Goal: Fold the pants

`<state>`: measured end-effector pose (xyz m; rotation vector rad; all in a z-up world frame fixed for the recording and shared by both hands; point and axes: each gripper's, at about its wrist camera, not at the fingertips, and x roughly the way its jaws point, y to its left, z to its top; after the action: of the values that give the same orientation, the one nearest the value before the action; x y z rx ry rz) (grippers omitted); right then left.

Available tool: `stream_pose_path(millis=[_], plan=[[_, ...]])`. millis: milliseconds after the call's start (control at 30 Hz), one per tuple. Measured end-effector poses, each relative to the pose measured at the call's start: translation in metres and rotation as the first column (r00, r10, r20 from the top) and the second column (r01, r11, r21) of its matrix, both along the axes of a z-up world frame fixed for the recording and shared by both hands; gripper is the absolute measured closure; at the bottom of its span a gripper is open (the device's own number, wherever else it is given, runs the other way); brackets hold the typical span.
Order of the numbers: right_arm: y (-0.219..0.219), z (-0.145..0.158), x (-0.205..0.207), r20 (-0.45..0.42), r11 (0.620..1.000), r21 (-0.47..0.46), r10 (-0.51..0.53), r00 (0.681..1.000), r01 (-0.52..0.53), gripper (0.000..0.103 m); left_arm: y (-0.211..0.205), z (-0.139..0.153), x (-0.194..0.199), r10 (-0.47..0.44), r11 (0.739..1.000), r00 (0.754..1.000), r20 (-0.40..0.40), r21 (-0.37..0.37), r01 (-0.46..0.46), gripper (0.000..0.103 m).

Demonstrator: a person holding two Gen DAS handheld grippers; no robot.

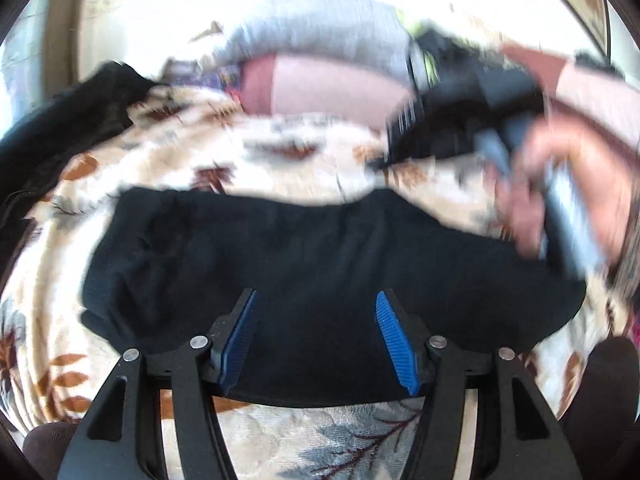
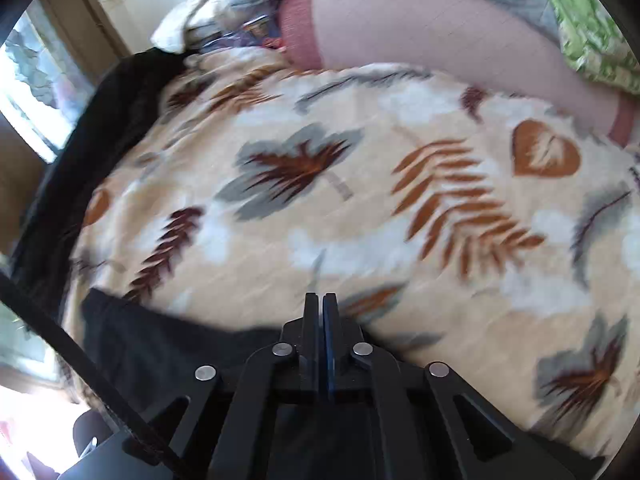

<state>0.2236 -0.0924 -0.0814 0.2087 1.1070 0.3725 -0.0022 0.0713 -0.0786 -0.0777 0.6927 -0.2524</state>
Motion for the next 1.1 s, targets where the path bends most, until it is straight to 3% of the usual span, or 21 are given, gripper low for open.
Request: stream_pose_path(millis=[67, 200, 267, 300, 333, 400, 467, 533, 633, 767, 867, 933, 1067, 1100], plan=[[0.006, -0.012, -0.015, -0.036, 0.997, 0.072, 0.026, 0.999, -0.023, 0.096, 0.007, 0.003, -0.003, 0.040, 0.999, 0.999, 0.015, -0.002, -0.040, 0.041], [0.016, -0.048, -0.003, -0.095, 1.000, -0.030, -0.001, 0.995, -0.002, 0.095, 0.013, -0.007, 0.006, 0.069, 0.997, 0.996, -0.047, -0.010, -0.070, 0.041], [0.011, -0.055, 0.011, -0.106, 1.000, -0.009, -0.019, 0.994, 0.018, 0.101, 0.013, -0.008, 0.005, 0.082, 0.997, 0.995, -0.048, -0.005, -0.083, 0.041], [0.007, -0.048, 0.014, -0.073, 0.998, -0.018, -0.068, 0.995, 0.066, 0.098, 0.013, -0.008, 0.004, 0.087, 0.996, 0.995, -0.042, 0.007, -0.087, 0.041], [0.002, -0.037, 0.014, -0.038, 0.994, -0.028, -0.107, 0.994, 0.106, 0.088, 0.012, -0.008, 0.002, 0.088, 0.996, 0.995, -0.041, 0.012, -0.088, 0.038], [-0.014, -0.009, 0.001, 0.031, 0.988, 0.056, -0.145, 0.989, 0.143, 0.076, 0.012, -0.010, 0.002, 0.094, 0.996, 0.995, -0.045, 0.015, -0.093, 0.033], [-0.039, 0.019, -0.027, 0.096, 0.980, 0.103, -0.179, 0.979, 0.169, 0.059, 0.011, -0.012, 0.003, 0.088, 0.996, 0.994, -0.064, 0.018, -0.087, 0.033], [-0.067, 0.037, -0.061, 0.150, 0.974, 0.125, -0.207, 0.967, 0.189, 0.052, 0.010, -0.010, 0.006, 0.055, 0.998, 0.993, -0.106, 0.001, -0.055, 0.033], [-0.127, 0.048, -0.125, 0.188, 0.945, 0.164, -0.310, 0.932, 0.282, 0.050, 0.007, 0.008, 0.006, -0.013, 0.999, 0.991, -0.133, -0.034, 0.009, 0.033], [-0.209, 0.036, -0.211, 0.197, 0.857, 0.205, -0.509, 0.838, 0.473, 0.046, -0.018, 0.039, 0.012, -0.139, 0.990, 0.980, -0.142, -0.023, 0.137, 0.033], [-0.250, 0.014, -0.260, 0.139, 0.772, 0.254, -0.625, 0.769, 0.582, 0.044, -0.060, 0.063, 0.026, -0.268, 0.962, 0.952, -0.144, 0.008, 0.272, 0.033], [-0.265, -0.002, -0.276, 0.069, 0.724, 0.299, -0.666, 0.743, 0.621, 0.044, -0.097, 0.072, 0.038, -0.356, 0.931, 0.916, -0.184, 0.015, 0.365, 0.033], [-0.273, -0.030, -0.295, -0.042, 0.656, 0.370, -0.696, 0.717, 0.658, 0.044, -0.173, 0.072, 0.062, -0.501, 0.852, 0.827, -0.256, 0.020, 0.523, 0.037], [-0.273, -0.037, -0.298, -0.070, 0.641, 0.391, -0.695, 0.716, 0.660, 0.044, -0.190, 0.069, 0.068, -0.517, 0.839, 0.812, -0.271, 0.029, 0.544, 0.047]])
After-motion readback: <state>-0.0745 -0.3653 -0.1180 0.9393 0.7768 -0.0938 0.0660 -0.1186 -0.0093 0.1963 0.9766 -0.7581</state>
